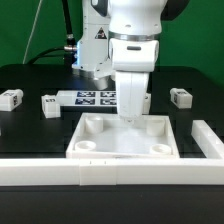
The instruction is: Assemble one leg
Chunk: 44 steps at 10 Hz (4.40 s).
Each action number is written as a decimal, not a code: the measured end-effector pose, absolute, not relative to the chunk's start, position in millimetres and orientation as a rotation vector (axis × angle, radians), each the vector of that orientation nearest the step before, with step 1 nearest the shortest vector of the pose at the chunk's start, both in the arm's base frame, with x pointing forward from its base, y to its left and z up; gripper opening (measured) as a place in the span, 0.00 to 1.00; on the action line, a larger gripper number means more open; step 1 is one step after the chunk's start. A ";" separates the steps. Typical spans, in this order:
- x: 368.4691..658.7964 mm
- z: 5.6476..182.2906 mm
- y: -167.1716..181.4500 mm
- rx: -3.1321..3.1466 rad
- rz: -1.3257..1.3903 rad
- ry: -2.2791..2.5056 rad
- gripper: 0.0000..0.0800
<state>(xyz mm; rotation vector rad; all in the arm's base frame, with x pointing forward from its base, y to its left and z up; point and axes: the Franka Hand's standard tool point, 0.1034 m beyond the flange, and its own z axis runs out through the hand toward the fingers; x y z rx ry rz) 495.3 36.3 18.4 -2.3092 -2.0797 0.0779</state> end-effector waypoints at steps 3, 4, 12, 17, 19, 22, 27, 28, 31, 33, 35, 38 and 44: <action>500.4 15.9 47.2 -2.210 0.058 -2.201 0.07; 499.9 15.9 45.2 -2.221 0.061 -2.190 0.07; 502.2 16.0 69.0 -2.222 0.052 -2.186 0.07; 501.6 15.9 74.2 -2.268 0.052 -2.138 0.17; 501.6 15.9 73.7 -2.269 0.053 -2.138 0.40; 501.6 15.9 73.3 -2.270 0.053 -2.137 0.75; 501.7 15.8 72.8 -2.271 0.053 -2.136 0.81; 501.4 18.1 73.7 -2.288 0.051 -2.121 0.81; 488.2 52.2 79.8 -2.363 0.023 -2.083 0.81; 476.6 65.3 80.0 -2.408 0.018 -2.046 0.81; 476.6 63.4 79.1 -2.423 0.021 -2.026 0.81; 475.4 62.7 79.5 -2.639 0.018 -1.735 0.81; 428.6 50.9 101.9 -3.054 0.032 -0.490 0.81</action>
Offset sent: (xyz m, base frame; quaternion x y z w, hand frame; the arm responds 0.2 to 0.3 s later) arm 0.0000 0.0000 0.0000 0.0000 0.0000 0.0000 1.0000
